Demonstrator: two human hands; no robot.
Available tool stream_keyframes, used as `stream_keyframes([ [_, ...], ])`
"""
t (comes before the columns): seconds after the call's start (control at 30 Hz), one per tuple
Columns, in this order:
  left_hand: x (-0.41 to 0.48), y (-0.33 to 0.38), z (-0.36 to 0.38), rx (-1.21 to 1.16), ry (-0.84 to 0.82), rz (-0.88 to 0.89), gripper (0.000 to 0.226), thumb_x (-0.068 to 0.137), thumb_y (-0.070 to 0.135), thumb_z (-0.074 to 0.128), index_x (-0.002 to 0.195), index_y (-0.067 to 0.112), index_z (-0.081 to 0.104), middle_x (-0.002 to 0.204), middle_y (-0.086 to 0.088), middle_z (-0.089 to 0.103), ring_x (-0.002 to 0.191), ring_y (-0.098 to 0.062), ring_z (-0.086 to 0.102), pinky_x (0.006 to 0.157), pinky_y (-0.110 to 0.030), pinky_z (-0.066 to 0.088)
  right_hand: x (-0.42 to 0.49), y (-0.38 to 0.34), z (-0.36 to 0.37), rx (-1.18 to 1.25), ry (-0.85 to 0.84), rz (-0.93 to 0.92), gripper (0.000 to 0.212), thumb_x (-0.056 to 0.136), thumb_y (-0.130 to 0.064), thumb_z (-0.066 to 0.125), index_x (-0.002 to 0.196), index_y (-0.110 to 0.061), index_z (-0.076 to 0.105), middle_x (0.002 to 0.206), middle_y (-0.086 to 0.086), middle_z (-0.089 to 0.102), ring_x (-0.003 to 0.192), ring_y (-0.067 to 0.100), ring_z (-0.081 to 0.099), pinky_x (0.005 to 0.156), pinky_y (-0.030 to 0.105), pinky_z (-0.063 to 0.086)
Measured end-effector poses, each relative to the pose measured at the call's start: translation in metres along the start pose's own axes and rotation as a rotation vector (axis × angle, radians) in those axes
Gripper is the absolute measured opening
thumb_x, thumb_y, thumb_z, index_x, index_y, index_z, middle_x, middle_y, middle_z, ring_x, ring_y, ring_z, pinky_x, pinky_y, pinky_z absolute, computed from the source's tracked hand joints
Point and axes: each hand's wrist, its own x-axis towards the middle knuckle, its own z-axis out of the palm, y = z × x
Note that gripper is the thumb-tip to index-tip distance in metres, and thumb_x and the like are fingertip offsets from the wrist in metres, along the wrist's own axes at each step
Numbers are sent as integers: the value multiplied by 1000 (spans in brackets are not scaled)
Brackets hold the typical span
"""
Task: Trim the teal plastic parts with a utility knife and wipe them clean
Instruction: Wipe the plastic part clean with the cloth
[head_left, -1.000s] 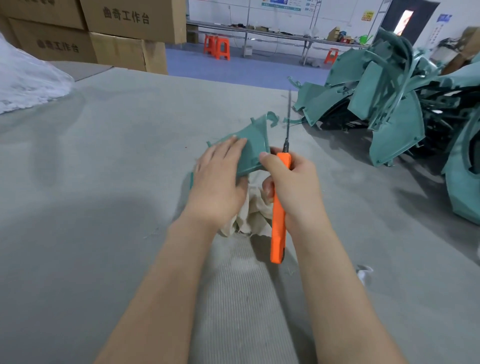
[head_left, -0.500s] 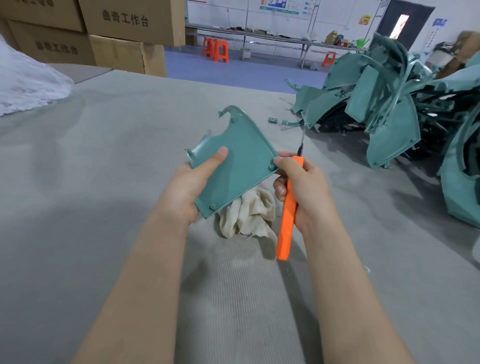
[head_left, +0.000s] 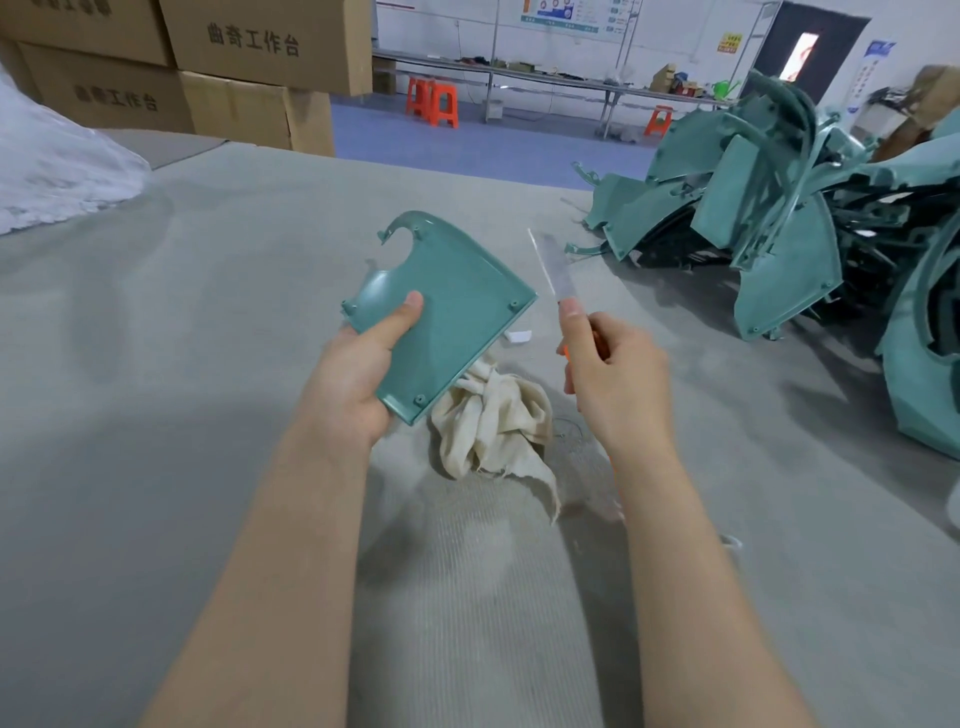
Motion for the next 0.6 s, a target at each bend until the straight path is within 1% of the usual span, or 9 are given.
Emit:
stream_keyframes([
  [0.23, 0, 0, 0, 2, -11, 33, 34, 89, 20, 66, 122, 11, 62, 111, -8, 71, 94, -23, 71, 68, -32, 59, -2, -1, -1, -53, -30, -45, 62, 97, -57, 42, 79, 0, 60, 69, 20, 60, 69, 35, 57, 61, 41, 47],
  [0.43, 0, 1, 0, -6, -17, 32, 33, 89, 20, 66, 120, 10, 63, 108, -8, 72, 89, -21, 72, 61, -31, 59, -1, 1, 2, -56, -43, -41, 61, 96, -56, 43, 78, 0, 60, 69, 20, 60, 68, 35, 57, 61, 41, 48],
  [0.53, 0, 1, -1, -10, -17, 27, 34, 88, 20, 67, 120, 11, 63, 108, -8, 72, 91, -22, 72, 65, -32, 59, -2, -1, 3, -48, -72, -59, 63, 96, -56, 43, 77, 1, 58, 68, 21, 60, 66, 35, 56, 59, 42, 47],
  [0.6, 1, 1, -2, -11, -10, 28, 34, 88, 20, 68, 121, 11, 63, 107, -8, 73, 92, -23, 71, 67, -33, 59, -4, -3, 6, -34, -121, -78, 62, 96, -56, 44, 75, 2, 57, 67, 21, 60, 63, 35, 55, 57, 42, 47],
])
